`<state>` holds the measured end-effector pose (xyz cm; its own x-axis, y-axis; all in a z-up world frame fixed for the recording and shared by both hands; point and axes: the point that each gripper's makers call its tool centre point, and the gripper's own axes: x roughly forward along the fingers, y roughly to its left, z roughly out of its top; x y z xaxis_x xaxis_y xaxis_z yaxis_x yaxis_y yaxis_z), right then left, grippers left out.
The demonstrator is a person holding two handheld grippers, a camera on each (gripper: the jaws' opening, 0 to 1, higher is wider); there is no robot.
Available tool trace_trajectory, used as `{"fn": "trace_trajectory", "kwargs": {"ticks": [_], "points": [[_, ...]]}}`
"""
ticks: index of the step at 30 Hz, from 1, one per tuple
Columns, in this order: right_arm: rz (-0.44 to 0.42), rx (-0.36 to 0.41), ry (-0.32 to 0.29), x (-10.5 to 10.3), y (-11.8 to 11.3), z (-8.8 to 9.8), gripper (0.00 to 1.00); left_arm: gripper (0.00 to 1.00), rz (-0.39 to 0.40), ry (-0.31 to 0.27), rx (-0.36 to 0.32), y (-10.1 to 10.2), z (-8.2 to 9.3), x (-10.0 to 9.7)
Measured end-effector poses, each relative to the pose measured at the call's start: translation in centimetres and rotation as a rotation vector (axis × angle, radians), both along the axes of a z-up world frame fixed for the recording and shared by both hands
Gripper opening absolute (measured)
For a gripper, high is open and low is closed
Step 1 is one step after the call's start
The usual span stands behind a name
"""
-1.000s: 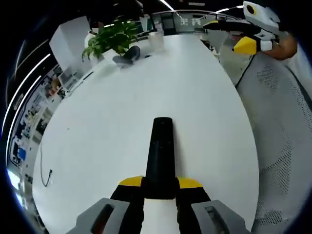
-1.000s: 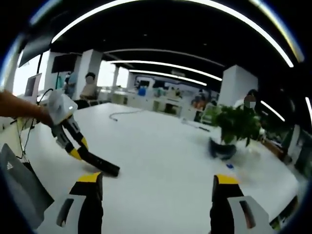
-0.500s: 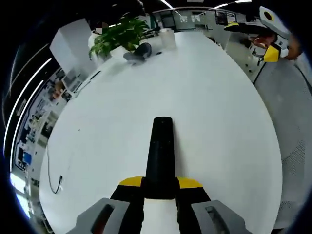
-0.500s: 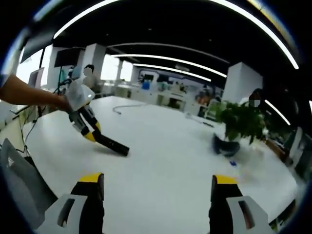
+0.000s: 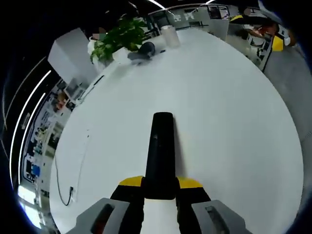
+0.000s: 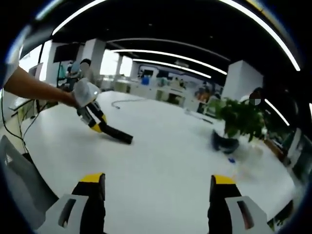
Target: Press the specified remote control buttons in sequence, fully releasing each button before pressing the next.
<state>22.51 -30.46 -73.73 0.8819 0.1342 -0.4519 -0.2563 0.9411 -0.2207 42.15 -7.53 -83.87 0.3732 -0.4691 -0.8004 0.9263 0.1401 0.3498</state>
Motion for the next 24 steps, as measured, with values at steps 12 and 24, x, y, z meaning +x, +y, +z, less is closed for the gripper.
{"fn": "trace_trajectory", "kwargs": {"ticks": [12,24], "points": [[-0.009,-0.017,0.016,0.1,-0.2,-0.4,0.85,0.23,-0.043,-0.047,0.013,0.0,-1.0,3.1],[-0.005,-0.015,0.022,0.1,-0.1,-0.5,0.85,0.24,-0.069,-0.113,0.029,-0.4,-1.5,5.0]]}}
